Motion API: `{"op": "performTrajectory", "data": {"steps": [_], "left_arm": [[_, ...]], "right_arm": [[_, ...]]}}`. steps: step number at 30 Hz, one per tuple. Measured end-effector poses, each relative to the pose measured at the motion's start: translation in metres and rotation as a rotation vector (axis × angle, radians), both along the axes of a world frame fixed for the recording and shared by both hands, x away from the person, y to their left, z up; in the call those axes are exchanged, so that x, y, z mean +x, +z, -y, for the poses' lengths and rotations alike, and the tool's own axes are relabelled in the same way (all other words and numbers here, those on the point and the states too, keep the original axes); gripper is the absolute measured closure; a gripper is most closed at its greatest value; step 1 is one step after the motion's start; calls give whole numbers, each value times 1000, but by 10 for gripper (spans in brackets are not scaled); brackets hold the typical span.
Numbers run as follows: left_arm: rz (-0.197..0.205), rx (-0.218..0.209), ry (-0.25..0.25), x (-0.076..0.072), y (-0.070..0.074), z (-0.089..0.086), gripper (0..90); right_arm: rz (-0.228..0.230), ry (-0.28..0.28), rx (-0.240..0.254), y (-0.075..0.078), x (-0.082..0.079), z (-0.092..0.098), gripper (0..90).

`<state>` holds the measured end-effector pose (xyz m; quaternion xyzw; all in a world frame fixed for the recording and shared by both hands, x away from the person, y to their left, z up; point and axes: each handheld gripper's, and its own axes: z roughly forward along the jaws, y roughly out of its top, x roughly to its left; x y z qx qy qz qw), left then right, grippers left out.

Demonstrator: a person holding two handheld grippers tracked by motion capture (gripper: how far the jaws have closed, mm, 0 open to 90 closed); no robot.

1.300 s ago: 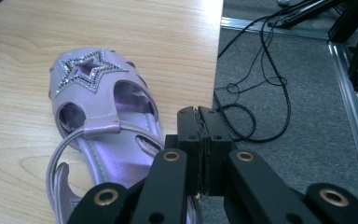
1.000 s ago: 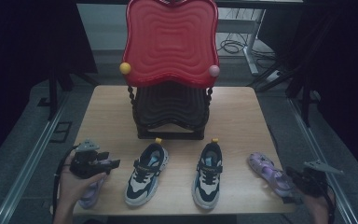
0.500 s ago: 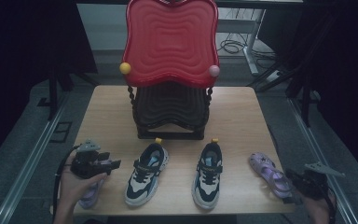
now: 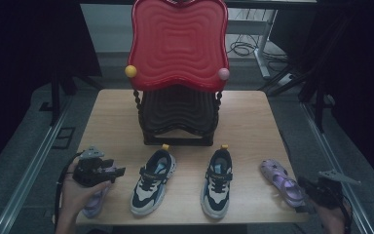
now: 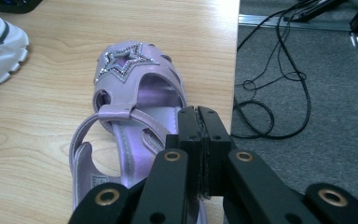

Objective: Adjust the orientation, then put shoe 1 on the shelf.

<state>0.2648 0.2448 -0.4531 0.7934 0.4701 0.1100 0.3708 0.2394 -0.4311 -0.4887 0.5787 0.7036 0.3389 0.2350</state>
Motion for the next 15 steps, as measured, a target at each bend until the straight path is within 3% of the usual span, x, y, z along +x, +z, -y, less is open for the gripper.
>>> {"op": "performTrajectory", "data": {"steps": [9, 15], "left_arm": [[38, 2, 48, -6, 7, -12, 397], [63, -7, 74, -16, 18, -25, 398]], "right_arm": [[28, 1, -26, 11, 0, 5, 825], [50, 53, -21, 22, 4, 4, 795]]}}
